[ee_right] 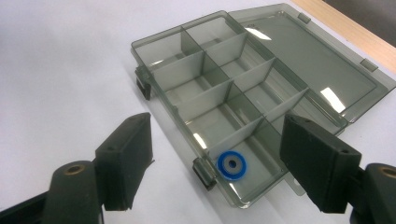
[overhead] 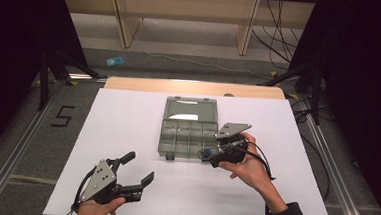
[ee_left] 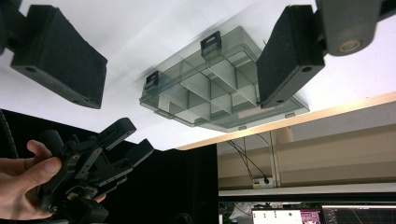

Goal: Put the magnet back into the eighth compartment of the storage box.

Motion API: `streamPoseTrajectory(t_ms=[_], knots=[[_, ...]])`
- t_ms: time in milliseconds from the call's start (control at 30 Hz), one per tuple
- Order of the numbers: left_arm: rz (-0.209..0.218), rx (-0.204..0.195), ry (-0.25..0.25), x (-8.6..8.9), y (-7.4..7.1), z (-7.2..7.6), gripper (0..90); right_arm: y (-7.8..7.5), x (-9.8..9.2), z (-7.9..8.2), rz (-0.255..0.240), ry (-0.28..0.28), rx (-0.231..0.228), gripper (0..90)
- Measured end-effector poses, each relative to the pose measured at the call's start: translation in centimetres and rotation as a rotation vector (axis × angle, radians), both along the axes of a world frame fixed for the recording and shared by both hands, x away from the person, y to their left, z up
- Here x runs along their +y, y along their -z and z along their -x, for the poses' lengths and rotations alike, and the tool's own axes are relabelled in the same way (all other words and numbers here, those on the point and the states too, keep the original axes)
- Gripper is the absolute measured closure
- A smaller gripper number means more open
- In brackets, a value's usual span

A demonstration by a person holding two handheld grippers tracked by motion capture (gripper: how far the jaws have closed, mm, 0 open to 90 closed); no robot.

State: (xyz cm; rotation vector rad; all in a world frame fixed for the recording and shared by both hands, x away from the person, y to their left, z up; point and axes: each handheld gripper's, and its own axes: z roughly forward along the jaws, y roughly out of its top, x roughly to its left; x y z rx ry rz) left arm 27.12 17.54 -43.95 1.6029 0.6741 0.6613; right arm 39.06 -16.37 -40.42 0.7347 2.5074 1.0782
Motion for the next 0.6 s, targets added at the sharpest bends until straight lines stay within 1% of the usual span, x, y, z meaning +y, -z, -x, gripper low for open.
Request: streamPoseTrajectory(t_ms=[67, 100, 133, 333, 400, 467, 533, 567, 600], knots=[[0.004, 0.003, -0.001, 0.0, 0.0, 0.0, 15.8, -0.1, -0.3, 0.2, -0.006, -0.006, 0.018, 26.1], [0.004, 0.003, -0.001, 0.0, 0.0, 0.0, 15.8, -0.1, -0.3, 0.2, -0.006, -0.006, 0.018, 26.1], [0.005, 0.004, -0.002, 0.0, 0.0, 0.0, 15.8, -0.2, -0.4, 0.3, -0.008, -0.005, 0.007, 25.9], [0.003, 0.002, -0.001, 0.0, 0.0, 0.0, 15.8, -0.1, -0.7, 0.6, -0.031, 0.006, 0.009, 25.4], [0.003, 0.002, -0.001, 0.0, 0.0, 0.0, 15.8, 0.0, -0.9, 0.7, -0.037, 0.011, 0.002, 25.2], [0.003, 0.003, -0.001, 0.0, 0.0, 0.0, 15.8, 0.0, -1.2, 0.8, -0.045, 0.016, 0.009, 25.0], [0.004, 0.004, -0.001, 0.0, 0.0, 0.0, 15.8, 0.0, -1.3, 0.8, -0.048, 0.012, 0.004, 25.0], [0.003, 0.003, 0.000, 0.0, 0.0, 0.0, 15.8, -0.1, -1.3, 0.8, -0.050, 0.016, 0.014, 24.9], [0.003, 0.003, 0.000, 0.0, 0.0, 0.0, 15.8, 0.0, -1.4, 0.9, -0.065, 0.016, -0.001, 24.7]])
